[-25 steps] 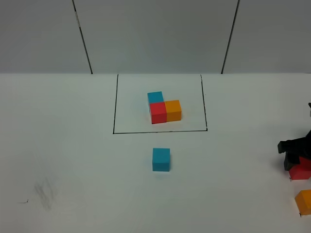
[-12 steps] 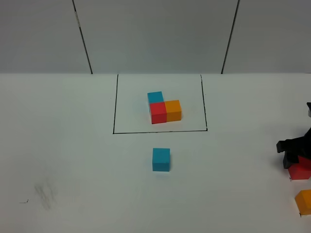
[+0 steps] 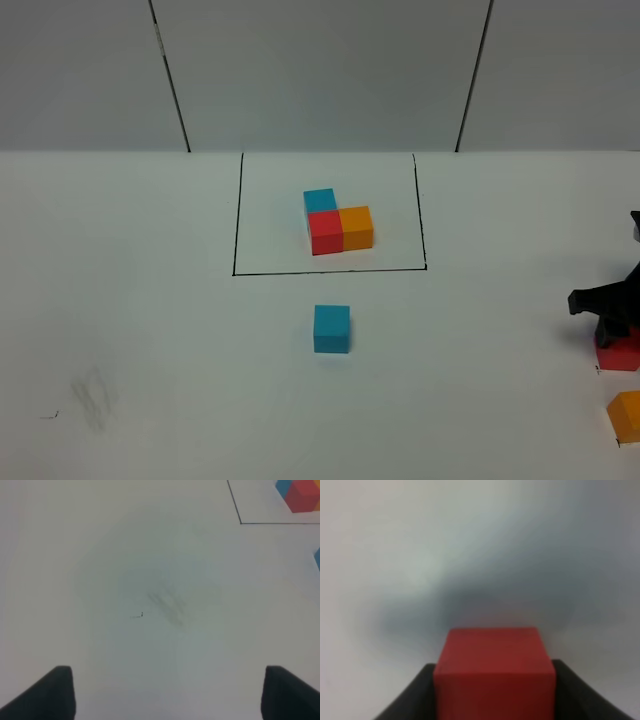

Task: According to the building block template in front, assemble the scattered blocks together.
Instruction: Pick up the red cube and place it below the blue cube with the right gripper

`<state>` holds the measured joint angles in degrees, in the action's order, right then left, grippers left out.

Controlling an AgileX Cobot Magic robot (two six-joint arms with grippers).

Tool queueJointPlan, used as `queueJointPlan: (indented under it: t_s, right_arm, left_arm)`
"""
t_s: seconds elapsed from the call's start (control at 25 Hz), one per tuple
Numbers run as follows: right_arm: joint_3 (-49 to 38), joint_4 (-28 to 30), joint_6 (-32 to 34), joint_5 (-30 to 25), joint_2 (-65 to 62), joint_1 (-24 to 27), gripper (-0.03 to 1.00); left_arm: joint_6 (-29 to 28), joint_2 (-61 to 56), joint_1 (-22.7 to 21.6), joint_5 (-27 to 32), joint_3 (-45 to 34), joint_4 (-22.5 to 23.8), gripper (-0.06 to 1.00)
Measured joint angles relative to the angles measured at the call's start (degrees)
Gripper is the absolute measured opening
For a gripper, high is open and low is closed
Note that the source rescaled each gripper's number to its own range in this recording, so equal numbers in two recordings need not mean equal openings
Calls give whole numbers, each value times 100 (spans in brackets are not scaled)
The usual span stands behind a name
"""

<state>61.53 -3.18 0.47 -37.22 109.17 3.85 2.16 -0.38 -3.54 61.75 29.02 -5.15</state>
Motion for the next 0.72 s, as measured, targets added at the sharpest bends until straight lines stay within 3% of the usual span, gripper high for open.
queueJointPlan:
  t_s: [0.52,0.72]
  right_arm:
    - [0,-210,-96,-128,0,0,20]
    - [375,-258,-100,-565,-140,-120,20]
  left_arm:
    - [0,0,0,0,0,0,79]
    - [0,0,0,0,0,0,79]
